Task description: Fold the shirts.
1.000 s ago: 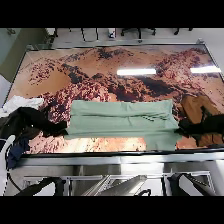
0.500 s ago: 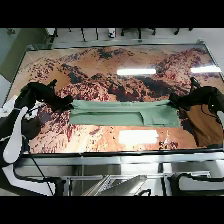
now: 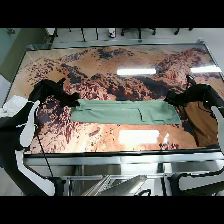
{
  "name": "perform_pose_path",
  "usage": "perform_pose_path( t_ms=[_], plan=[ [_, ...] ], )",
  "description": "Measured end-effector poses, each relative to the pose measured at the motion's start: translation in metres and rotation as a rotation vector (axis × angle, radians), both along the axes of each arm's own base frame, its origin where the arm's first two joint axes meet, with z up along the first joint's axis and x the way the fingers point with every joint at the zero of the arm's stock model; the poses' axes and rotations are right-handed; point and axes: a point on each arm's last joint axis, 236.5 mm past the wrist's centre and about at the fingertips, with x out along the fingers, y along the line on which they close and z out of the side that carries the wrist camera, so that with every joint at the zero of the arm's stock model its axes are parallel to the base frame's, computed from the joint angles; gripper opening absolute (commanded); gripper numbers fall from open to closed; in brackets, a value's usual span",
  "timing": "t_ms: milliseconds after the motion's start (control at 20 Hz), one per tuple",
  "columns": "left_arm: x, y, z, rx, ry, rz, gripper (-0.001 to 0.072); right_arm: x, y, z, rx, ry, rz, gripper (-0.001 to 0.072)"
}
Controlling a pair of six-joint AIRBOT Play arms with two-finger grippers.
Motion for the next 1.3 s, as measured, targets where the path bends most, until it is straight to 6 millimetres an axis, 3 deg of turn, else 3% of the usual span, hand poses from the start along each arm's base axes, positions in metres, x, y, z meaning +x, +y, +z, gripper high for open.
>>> perform_pose_path(
  t_ms=[50,100,350,450,750,1050,1100,1150,1200,1250,1300],
  plan=[
    [0.003,-0.005,0.003,-0.001,-0.011,-0.011,0.0708,-0.001,-0.002,0.002,-0.001,0.005,0.009,0.0664],
    [0.006,-0.008,0.007,-0.004,-0.022,-0.02,0.0708,-0.003,-0.005,0.004,-0.005,0.012,0.025,0.0706],
    [0.012,-0.014,0.042,-0.016,-0.038,-0.071,0.0708,-0.033,-0.042,0.008,-0.059,0.118,0.096,0.0715],
    [0.015,-0.012,0.06,-0.021,-0.041,-0.073,0.0708,-0.045,-0.048,0.003,-0.025,0.16,0.121,0.0715],
    [0.019,-0.01,0.114,-0.026,-0.069,-0.087,0.0708,-0.058,-0.037,-0.017,0.172,0.194,0.184,0.0715],
    [0.009,-0.011,0.127,-0.029,-0.058,-0.075,0.0708,-0.061,-0.015,-0.03,0.343,0.21,0.232,0.0703],
    [0.008,-0.012,0.127,-0.029,-0.06,-0.071,0.0706,-0.061,-0.013,-0.032,0.36,0.215,0.234,0.0608],
    [0.006,-0.014,0.126,-0.03,-0.059,-0.068,0.0552,-0.061,-0.012,-0.035,0.366,0.217,0.236,0.0462],
    [0.005,-0.017,0.125,-0.032,-0.062,-0.068,0.0255,-0.061,-0.012,-0.039,0.369,0.222,0.234,0.0428],
    [0.004,-0.021,0.124,-0.032,-0.061,-0.073,0.0031,-0.061,-0.01,-0.042,0.372,0.225,0.234,0.0398],
    [0.003,-0.026,0.123,-0.032,-0.064,-0.081,0.0015,-0.061,-0.009,-0.044,0.365,0.224,0.24,0.0145]
  ],
)
